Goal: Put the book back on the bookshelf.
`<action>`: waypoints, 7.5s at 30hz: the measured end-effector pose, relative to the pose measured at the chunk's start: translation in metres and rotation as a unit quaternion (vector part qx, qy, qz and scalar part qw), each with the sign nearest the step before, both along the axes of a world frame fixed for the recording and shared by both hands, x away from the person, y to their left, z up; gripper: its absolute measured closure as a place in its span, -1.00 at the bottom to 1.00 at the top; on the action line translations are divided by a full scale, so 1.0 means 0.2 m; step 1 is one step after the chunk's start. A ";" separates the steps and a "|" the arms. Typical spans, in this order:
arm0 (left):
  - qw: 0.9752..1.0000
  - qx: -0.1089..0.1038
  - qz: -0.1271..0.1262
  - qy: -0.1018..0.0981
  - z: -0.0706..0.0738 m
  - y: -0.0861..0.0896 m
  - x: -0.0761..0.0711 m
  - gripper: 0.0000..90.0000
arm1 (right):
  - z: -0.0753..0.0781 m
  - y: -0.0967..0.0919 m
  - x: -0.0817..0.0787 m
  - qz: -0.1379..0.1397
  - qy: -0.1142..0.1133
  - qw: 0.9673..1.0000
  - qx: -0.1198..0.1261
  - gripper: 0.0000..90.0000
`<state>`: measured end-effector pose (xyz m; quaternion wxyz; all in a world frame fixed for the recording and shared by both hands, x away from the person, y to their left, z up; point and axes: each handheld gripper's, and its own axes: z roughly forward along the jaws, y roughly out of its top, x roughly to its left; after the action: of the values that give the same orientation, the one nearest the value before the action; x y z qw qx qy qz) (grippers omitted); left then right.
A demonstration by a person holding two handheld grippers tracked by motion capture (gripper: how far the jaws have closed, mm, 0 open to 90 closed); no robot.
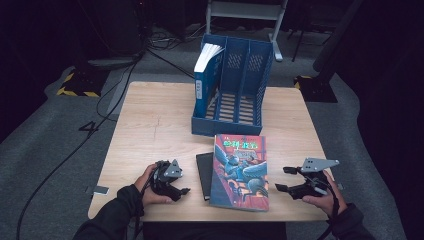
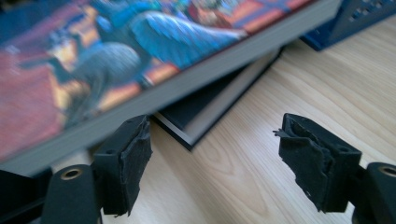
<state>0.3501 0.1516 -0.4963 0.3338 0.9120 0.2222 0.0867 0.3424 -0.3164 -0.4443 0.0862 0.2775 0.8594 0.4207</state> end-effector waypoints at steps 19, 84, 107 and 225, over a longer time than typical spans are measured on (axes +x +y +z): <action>0.999 -0.034 -0.001 -0.003 -0.04 0.04 0.01 -0.61 | 0.07 0.25 0.08 0.044 0.049 0.996 -0.054 -0.51; 0.999 -0.033 -0.008 -0.001 -0.04 0.03 0.03 -0.65 | 0.10 0.31 0.15 0.040 0.084 0.992 -0.084 -0.43; 0.996 -0.061 0.013 -0.056 0.19 -0.04 0.19 -0.48 | 0.11 0.40 0.28 0.082 0.073 0.994 -0.020 -0.11; 0.961 -0.213 -0.068 -0.160 0.84 -0.28 0.22 0.92 | 0.31 0.40 0.07 0.093 -0.234 0.959 0.130 0.95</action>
<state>0.3946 0.0961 -0.3288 0.5569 0.8067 0.1167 0.1596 0.3562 -0.2359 -0.3814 0.2090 0.0982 0.7753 0.5878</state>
